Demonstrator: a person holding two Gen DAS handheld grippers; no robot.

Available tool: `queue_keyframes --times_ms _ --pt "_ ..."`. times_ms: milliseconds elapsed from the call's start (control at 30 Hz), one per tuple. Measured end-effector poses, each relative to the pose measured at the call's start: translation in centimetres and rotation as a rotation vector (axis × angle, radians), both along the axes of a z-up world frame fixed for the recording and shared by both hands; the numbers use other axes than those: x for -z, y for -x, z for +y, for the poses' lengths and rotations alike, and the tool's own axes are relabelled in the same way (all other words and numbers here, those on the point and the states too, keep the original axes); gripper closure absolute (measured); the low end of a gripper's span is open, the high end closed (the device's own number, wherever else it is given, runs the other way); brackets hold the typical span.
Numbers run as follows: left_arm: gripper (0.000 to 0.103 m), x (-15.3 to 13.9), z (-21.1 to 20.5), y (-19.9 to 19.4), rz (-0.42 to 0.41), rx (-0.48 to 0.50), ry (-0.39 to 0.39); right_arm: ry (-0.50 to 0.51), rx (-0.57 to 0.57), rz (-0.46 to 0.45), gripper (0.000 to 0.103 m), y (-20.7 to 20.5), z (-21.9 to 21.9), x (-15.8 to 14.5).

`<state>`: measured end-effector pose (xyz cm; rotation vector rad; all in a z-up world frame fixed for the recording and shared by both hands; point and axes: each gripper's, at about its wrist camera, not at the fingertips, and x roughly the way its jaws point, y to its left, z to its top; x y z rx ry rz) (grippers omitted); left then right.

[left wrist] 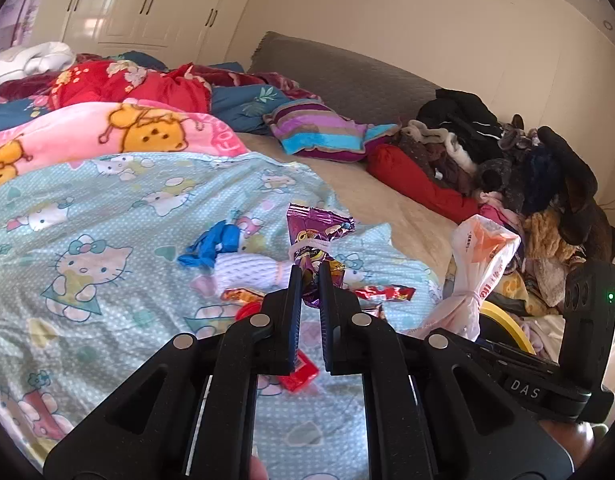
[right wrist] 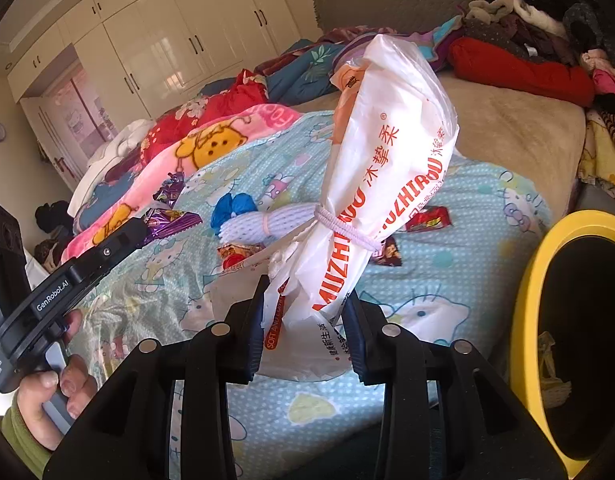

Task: Collect trash
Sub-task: 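Carry the MUZHIGUO bag over the yellow bin with the right tool while the left carries the purple wrapper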

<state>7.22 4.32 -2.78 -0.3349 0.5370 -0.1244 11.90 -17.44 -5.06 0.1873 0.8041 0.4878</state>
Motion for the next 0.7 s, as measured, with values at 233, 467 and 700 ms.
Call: queue_keyframes --times_ms 233,467,700 --pt "0.098 -0.6 -1.4 0.2 -0.013 0.033 -0.008 -0.010 0.029 -0.012 0.070 0.2 -1.8 -0.8" --pt "0.098 -1.1 -2.7 0.4 -0.021 0.066 -0.014 -0.020 0.079 -0.020 0.070 0.3 -4.1 -1.6" --pt "0.098 -1.4 -4.6 0.5 -0.030 0.107 -0.020 -0.014 0.138 -0.032 0.070 0.2 -6.6 -2.0"
